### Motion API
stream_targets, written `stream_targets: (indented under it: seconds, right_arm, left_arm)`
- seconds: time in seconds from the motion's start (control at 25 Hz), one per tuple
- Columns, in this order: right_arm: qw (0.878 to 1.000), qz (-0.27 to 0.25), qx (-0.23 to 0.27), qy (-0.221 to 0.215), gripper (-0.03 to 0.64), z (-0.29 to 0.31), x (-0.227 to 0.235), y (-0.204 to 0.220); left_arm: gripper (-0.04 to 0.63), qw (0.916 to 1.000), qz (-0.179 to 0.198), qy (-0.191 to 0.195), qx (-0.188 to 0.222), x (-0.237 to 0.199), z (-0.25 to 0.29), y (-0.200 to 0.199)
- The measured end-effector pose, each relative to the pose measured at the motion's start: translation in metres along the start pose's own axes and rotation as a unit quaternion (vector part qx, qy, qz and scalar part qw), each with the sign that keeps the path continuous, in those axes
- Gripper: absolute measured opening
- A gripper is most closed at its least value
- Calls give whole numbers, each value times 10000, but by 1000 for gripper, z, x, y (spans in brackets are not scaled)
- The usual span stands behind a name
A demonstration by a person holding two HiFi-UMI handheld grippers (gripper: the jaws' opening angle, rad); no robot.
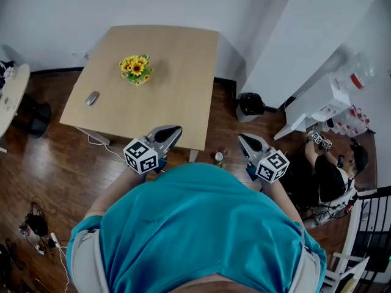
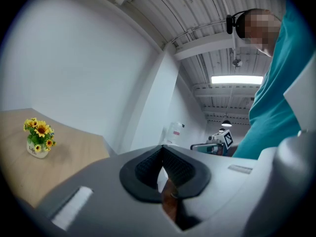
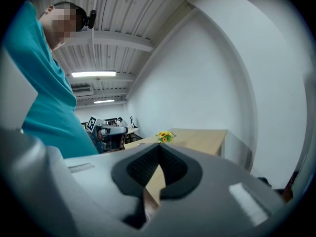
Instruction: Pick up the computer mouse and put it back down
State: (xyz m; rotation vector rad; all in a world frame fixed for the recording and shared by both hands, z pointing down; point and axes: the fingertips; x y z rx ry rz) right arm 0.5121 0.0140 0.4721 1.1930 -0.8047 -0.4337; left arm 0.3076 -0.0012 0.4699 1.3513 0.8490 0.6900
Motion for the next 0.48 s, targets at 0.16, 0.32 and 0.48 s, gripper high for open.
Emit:
stream_targets:
  seconds: [0.16, 0.32, 0.48]
  right_arm:
    - [10000, 10, -14, -20, 0, 2, 0, 2]
    - [10000, 19, -41, -66, 1, 5, 0, 5]
    - [9999, 27, -54, -82, 0, 4, -2, 7]
  left_arm:
    - [5, 10000, -19, -14, -19, 1, -1, 3]
    - [5, 10000, -35, -24, -17, 1, -2, 4]
    - [5, 10000, -64, -44, -19, 4, -4, 5]
Point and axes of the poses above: the fingertips, and each gripper's own axes: z forward along the fingers, x to its right, y out of its underside, and after that the axes turned 9 degrees about z, right-handed
